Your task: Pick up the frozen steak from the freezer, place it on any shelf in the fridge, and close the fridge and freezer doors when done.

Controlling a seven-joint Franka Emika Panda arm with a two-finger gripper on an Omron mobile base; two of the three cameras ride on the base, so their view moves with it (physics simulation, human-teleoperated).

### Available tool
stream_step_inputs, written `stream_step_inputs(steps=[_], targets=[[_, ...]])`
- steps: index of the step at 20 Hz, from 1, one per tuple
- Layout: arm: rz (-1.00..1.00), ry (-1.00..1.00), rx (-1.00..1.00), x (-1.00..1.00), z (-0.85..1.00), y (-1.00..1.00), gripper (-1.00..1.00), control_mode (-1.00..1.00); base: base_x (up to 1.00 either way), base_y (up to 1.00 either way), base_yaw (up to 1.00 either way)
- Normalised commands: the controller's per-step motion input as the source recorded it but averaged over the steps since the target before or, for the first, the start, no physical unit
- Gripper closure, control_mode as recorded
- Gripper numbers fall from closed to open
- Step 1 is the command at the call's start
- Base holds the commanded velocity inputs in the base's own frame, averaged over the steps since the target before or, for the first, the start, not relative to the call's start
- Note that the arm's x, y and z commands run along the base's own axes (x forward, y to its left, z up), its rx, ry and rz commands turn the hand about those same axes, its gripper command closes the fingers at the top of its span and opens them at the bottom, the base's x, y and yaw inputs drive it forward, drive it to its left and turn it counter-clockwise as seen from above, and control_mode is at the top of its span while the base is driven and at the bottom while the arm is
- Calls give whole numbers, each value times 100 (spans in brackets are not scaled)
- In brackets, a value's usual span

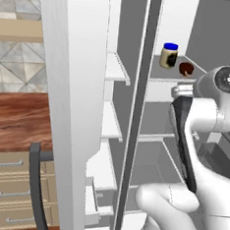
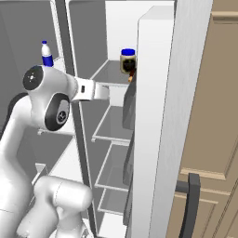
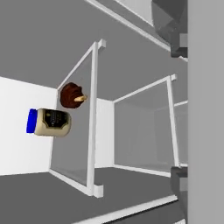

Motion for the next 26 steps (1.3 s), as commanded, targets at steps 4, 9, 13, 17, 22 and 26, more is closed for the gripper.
stream_step_inputs(steps=[4,9,13,17,22,26], targets=[[11,23,2,-100,9,20,-100,-100,0,0,0],[16,35,3,-75,-2,3,-100,-100,0,0,0],[14,22,5,-7,-10,0,-100,-100,0,0,0],[0,0,1,-1,0,3,-100,-100,0,0,0],[0,0,0,-13,0,26,-100,100,-12,15,0],[0,0,0,0,0,0,-100,100,-26,20,0]])
